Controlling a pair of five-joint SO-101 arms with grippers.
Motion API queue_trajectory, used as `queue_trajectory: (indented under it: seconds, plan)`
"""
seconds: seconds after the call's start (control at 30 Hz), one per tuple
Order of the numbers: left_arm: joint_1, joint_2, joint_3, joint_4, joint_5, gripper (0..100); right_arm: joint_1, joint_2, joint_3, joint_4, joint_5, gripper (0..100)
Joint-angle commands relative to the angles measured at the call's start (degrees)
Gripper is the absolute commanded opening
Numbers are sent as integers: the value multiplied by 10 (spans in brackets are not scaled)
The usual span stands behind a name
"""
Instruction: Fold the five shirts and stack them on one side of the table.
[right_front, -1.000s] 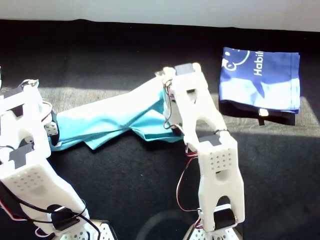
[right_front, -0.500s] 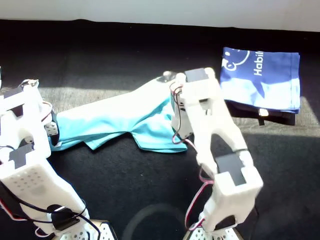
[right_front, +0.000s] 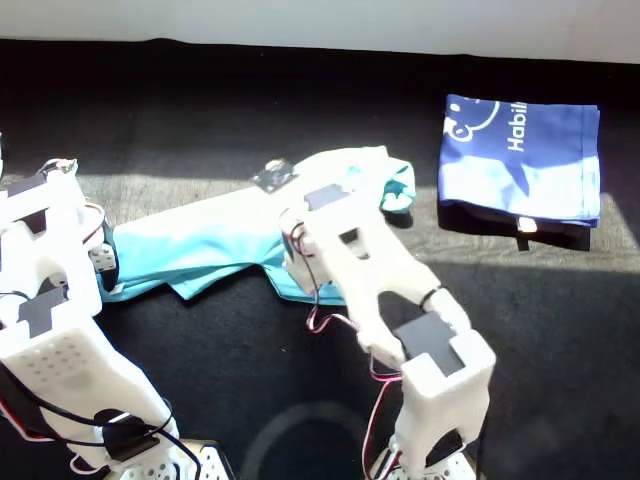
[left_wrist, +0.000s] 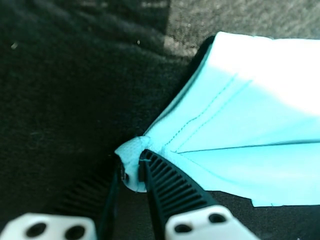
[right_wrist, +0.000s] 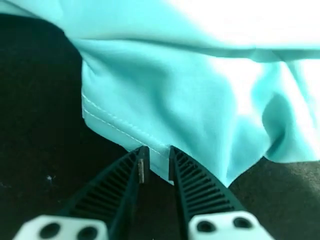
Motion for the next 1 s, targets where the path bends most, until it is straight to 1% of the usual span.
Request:
queue_trajectory:
  seconds: [0.0, 0.13, 0.23, 0.37, 0.43, 0.53, 0.67, 0.7, 0.83, 0.97]
  plan:
    - [8, 0, 1, -26, 3, 9, -8, 23, -12, -15, -6, 75]
    - [8, 0, 1, -26, 3, 9, -26, 36, -7, -6, -5, 74]
    - [8, 0, 1, -26, 3, 9, -63, 25, -12, 48, -4, 74]
    - [8, 0, 1, -26, 3, 9, -111, -14, -11, 108, 57, 74]
    - [8, 0, 1, -26, 3, 9, -114, -38, -12, 119, 72, 74]
    - [8, 0, 1, -26, 3, 9, -92, -80, -12, 118, 72, 74]
    - [8, 0, 1, -26, 3, 9, -40, -131, -10, 122, 70, 74]
    - [8, 0, 1, -26, 3, 9, -25, -139, -7, 122, 61, 74]
    - [8, 0, 1, -26, 3, 9, 28, -135, -3, 132, -33, 87]
    - [8, 0, 1, -26, 3, 9, 31, -77, 0, 156, -58, 187]
